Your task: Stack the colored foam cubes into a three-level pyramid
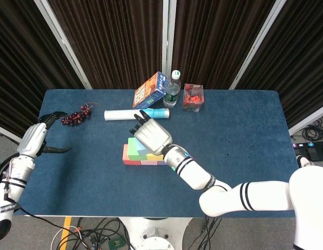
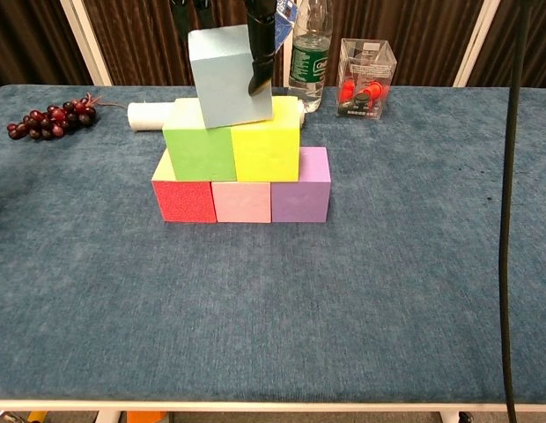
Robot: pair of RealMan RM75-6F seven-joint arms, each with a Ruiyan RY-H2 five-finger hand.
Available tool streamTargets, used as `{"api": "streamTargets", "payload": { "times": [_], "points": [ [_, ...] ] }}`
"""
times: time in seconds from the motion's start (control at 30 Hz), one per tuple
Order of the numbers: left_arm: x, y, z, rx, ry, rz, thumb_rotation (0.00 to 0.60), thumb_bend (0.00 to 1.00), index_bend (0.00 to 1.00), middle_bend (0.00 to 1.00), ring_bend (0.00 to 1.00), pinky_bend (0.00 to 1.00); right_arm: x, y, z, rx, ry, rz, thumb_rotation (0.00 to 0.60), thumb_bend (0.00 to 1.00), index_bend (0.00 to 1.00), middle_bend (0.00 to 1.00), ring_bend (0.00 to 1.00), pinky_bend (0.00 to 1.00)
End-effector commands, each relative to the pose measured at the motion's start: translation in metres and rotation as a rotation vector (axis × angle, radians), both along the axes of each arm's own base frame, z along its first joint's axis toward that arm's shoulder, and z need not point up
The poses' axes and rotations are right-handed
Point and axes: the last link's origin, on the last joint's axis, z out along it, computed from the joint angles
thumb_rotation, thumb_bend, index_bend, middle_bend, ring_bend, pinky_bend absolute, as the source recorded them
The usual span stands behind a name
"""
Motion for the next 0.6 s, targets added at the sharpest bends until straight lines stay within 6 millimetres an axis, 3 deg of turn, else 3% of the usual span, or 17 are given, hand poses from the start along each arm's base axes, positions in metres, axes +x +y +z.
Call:
{"api": "streamTargets", "payload": {
  "times": [0.03, 0.6],
  "points": [
    [0.0, 0.0, 0.001, 0.002, -0.001, 0.0, 0.6, 0.06, 0.17, 0.12, 0.16, 0.09, 0.001, 0.002, 0.001, -0.01, -0.004, 0.001, 0.6, 0.06, 0.31, 0.41, 0.06, 0.0],
    [0.0, 0.0, 0.0, 0.003, -0.004, -0.007, 0.6, 0.06, 0.17, 0.12, 0.16, 0.09, 0.004, 0.018, -0.004, -0.07, -0.029, -0.114, 0.6, 0.06, 0.32, 0.46, 0.13, 0.0]
  ]
}}
